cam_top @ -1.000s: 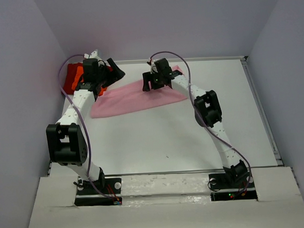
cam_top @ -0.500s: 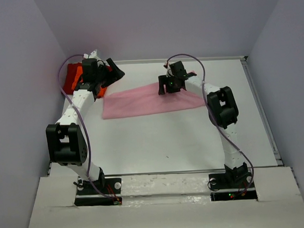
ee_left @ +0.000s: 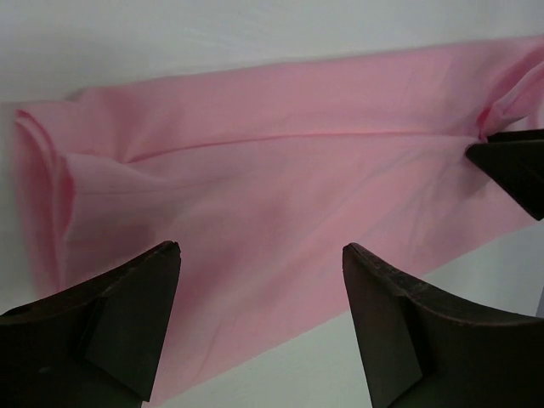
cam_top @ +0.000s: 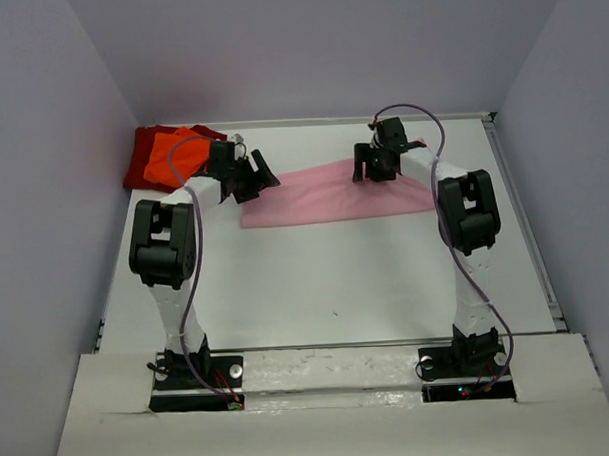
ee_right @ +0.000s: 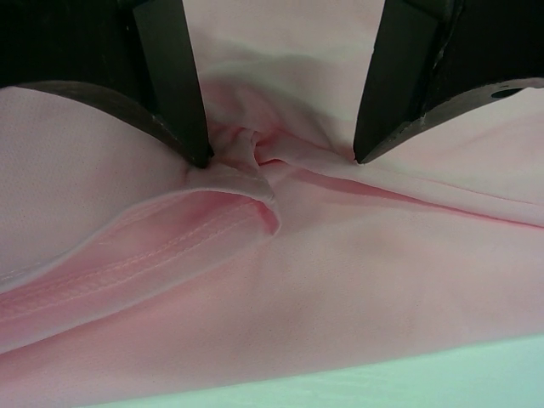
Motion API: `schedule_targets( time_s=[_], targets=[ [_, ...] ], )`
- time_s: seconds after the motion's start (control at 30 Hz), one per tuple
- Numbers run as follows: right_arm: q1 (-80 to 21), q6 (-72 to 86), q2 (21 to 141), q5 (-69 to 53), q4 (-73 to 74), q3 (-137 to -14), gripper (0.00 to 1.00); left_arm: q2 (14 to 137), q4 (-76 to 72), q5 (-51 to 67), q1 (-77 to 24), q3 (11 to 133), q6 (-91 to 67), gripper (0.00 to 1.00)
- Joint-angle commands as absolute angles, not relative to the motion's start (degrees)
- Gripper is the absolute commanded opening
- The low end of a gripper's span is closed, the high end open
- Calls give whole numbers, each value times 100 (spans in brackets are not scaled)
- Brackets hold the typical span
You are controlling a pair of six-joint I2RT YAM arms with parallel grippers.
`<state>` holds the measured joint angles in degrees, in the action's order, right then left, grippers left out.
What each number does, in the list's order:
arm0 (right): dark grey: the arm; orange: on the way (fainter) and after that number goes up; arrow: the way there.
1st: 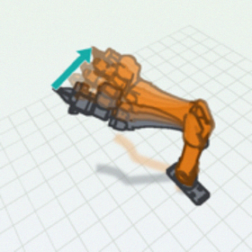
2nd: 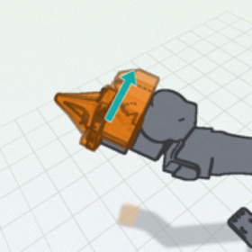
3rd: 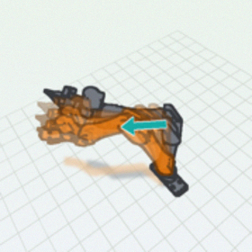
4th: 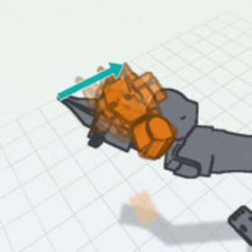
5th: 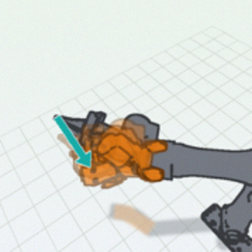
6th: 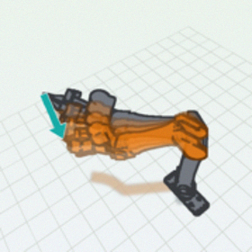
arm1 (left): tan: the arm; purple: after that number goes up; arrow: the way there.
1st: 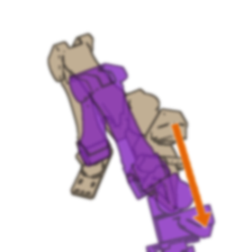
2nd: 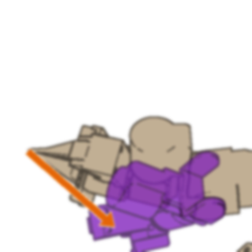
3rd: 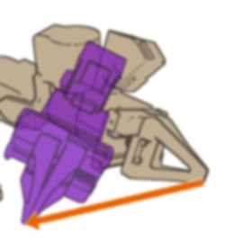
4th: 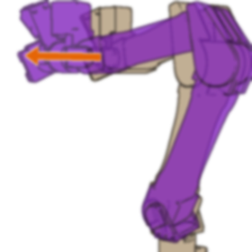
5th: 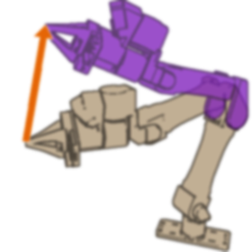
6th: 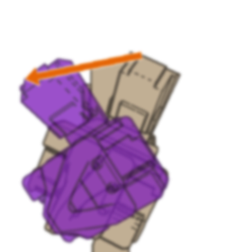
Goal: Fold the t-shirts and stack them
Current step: Fold the other side of the tshirt into a rectangle, then rotate the tshirt 90 degrees
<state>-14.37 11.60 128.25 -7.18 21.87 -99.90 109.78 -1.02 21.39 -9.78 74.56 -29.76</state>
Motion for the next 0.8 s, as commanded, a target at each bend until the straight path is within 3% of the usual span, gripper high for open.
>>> schedule_targets(
  time_s=[0.0,0.23,0.4,0.57,0.77],
  targets=[
    [-1547,1178,12525,-888,2136,-9941,74,11073,-536,2646,-1282,7488,-3111,86],
    [-1547,1116,11857,-546,2250,-9800,74,11294,-616,2559,-1476,7479,-3095,86],
    [-1547,1055,11137,645,2591,-9615,75,11303,-282,2075,-1529,7559,-2883,86],
    [-1442,1168,11127,1747,2812,-9475,77,11338,-123,1838,-1643,7602,-2743,86],
    [-1002,1678,11548,1899,2804,-9246,77,11434,193,1503,-1705,7743,-2540,86]
  ],
)
